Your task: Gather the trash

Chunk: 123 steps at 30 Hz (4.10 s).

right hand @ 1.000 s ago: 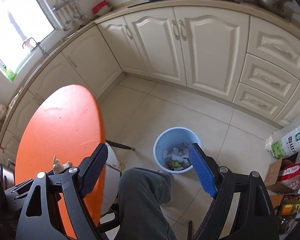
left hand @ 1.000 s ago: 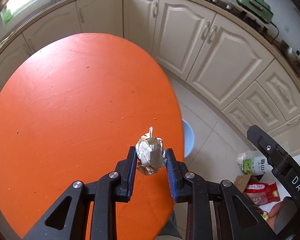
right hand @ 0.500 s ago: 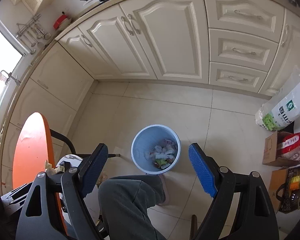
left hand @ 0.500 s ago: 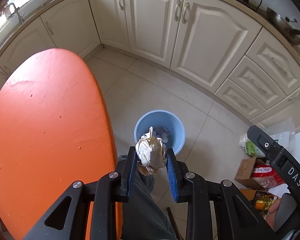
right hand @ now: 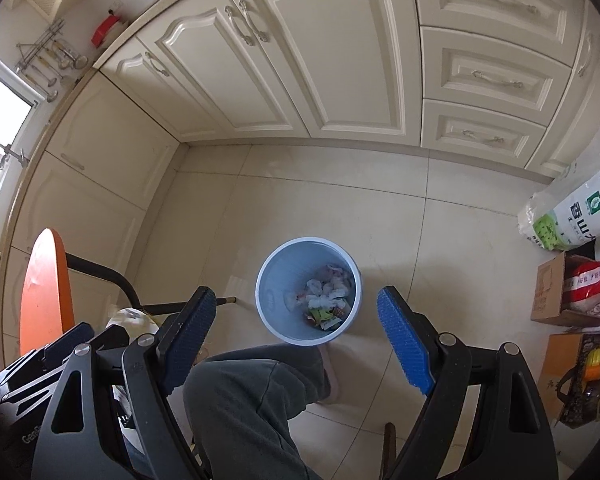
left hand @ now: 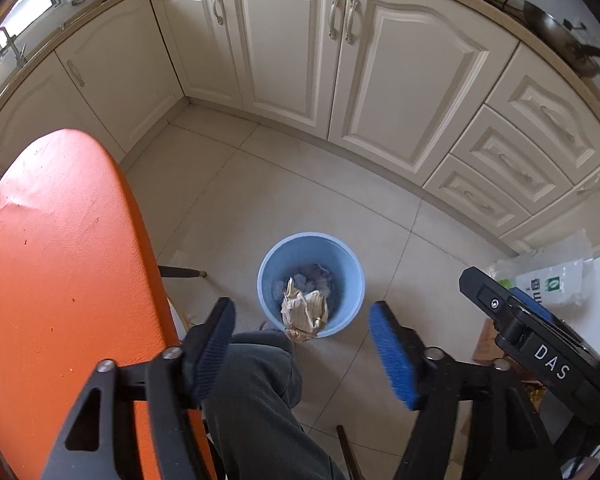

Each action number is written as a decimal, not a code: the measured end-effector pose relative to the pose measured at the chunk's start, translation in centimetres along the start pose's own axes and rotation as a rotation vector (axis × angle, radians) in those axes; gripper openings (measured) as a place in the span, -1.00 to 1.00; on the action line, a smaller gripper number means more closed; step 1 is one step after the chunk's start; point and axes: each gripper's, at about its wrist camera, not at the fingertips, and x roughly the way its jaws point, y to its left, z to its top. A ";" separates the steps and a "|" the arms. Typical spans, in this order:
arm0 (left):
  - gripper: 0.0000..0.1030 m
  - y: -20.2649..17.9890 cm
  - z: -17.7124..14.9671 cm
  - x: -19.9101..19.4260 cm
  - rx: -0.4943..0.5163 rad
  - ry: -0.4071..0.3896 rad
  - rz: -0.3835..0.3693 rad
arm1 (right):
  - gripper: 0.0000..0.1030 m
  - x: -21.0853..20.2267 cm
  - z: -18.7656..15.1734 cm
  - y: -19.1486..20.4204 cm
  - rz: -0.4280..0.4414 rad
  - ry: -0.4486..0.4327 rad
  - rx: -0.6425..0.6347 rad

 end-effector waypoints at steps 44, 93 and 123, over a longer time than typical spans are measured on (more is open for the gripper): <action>0.34 1.6 -9.6 -9.3 -0.107 -0.107 0.101 | 0.70 -7.5 -5.1 3.9 0.072 -0.082 -0.122; 0.38 -10.7 -46.2 -29.1 -0.503 -0.742 0.454 | 0.97 -24.9 -16.4 13.0 0.309 -0.539 -0.649; 0.38 -10.4 -47.0 -27.9 -0.502 -0.799 0.495 | 0.99 -25.8 -17.8 13.0 0.290 -0.632 -0.674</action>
